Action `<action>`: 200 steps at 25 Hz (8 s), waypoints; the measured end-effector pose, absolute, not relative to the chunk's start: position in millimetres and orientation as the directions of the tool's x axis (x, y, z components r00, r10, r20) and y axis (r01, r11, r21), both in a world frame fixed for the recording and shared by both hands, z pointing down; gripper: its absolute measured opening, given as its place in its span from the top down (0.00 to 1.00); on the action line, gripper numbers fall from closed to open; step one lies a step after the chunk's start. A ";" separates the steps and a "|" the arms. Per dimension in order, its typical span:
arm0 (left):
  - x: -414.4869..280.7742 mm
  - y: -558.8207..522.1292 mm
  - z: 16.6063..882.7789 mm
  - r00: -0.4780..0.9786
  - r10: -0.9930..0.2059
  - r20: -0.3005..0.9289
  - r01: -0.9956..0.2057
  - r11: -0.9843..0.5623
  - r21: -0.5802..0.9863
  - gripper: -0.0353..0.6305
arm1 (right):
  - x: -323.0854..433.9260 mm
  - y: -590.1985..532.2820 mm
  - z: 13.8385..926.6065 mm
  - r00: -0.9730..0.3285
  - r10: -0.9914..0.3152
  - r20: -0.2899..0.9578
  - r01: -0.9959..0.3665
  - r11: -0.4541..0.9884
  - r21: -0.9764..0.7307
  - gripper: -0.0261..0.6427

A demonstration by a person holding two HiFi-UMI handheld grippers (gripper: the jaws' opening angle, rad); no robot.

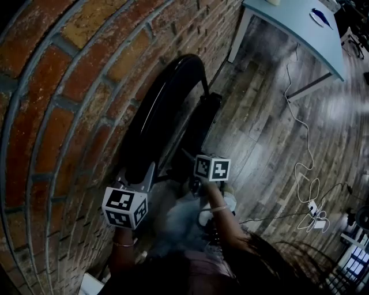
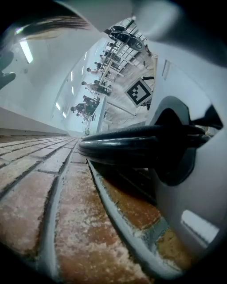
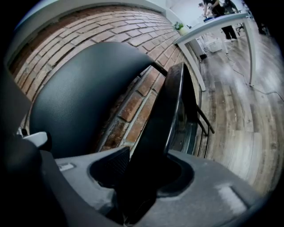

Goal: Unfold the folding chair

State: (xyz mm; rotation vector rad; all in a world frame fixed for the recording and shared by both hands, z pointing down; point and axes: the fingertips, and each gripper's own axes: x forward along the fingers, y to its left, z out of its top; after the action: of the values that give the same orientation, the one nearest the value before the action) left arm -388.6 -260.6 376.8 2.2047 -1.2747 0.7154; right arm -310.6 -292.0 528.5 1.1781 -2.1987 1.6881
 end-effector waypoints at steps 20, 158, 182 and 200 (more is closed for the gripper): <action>-329.0 -218.5 377.3 0.352 -0.608 0.712 -0.925 -0.341 0.166 0.85 | -244.1 -262.7 543.7 -0.707 -0.426 0.565 -0.629 0.013 -0.777 0.75; -157.9 -112.4 416.8 0.298 -0.743 0.599 -0.952 -0.187 0.241 0.84 | 80.5 -139.8 654.5 -0.849 -0.132 0.512 -0.516 0.001 -0.857 0.68; -100.0 -101.2 434.2 0.297 -0.752 0.589 -0.952 -0.187 0.242 0.84 | 145.1 -126.3 709.3 -0.860 -0.097 0.501 -0.500 -0.037 -0.865 0.65; -79.2 -98.1 437.9 0.310 -0.742 0.594 -0.948 -0.191 0.255 0.83 | 167.8 -121.6 734.7 -0.861 -0.100 0.499 -0.498 -0.040 -0.866 0.63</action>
State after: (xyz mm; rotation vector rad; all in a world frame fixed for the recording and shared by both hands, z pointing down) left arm -79.2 -98.1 437.9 1.9988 -1.4919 0.4575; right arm 167.8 -121.6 734.7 0.6357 -1.9521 1.9785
